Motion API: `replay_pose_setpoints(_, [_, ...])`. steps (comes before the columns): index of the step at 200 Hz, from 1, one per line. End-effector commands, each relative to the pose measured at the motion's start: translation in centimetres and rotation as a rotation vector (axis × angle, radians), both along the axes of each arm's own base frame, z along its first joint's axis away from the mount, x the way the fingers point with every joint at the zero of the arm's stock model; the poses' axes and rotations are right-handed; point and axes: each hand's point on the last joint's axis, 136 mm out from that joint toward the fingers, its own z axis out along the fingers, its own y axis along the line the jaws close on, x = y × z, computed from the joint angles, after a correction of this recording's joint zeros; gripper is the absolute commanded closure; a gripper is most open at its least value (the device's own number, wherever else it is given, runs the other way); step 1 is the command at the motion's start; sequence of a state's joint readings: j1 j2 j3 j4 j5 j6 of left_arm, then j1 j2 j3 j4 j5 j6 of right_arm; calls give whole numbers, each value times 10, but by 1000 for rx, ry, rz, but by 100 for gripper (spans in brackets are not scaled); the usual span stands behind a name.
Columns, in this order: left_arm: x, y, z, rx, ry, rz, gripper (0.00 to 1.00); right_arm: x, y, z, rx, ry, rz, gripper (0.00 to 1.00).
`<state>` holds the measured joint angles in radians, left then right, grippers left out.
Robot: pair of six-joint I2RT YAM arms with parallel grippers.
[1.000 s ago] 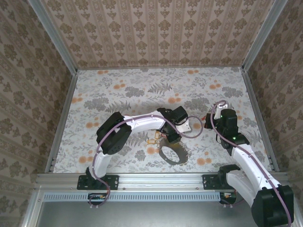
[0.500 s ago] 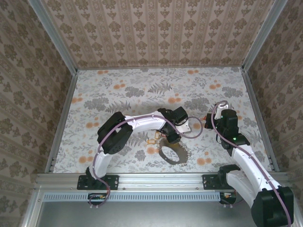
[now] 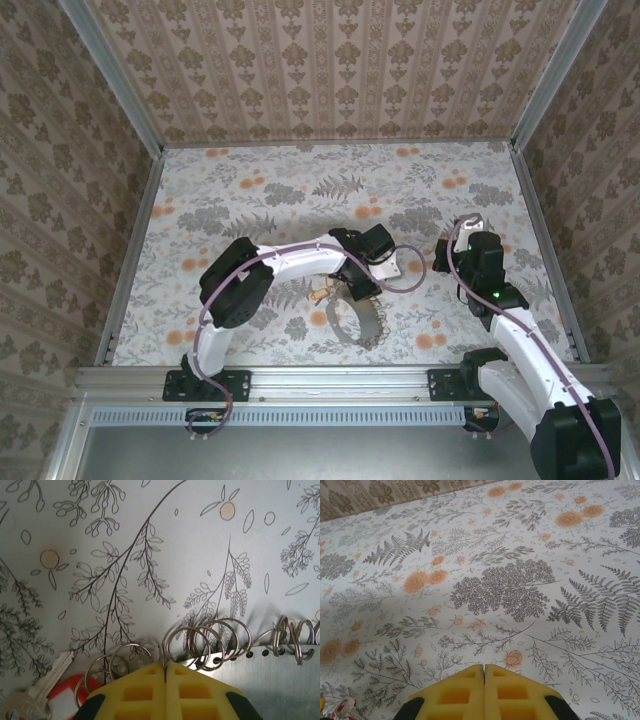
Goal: Put the keys on the keyring
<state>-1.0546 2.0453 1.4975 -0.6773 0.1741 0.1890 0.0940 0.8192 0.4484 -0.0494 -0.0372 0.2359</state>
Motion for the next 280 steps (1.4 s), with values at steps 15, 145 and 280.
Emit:
replay_pose_setpoints(15, [2,13,37,-70,-26,2,100,-4,1,0,16,-11,5,100])
replay_pose_setpoints(145, [-33,57,214,-808,-137,-172,100,-84,133,97,198,-491,739,100])
replay_pose_setpoints(280, [-59,81,285,-1136,-80,-255,100,-139,208,144,203,-566,1138,100])
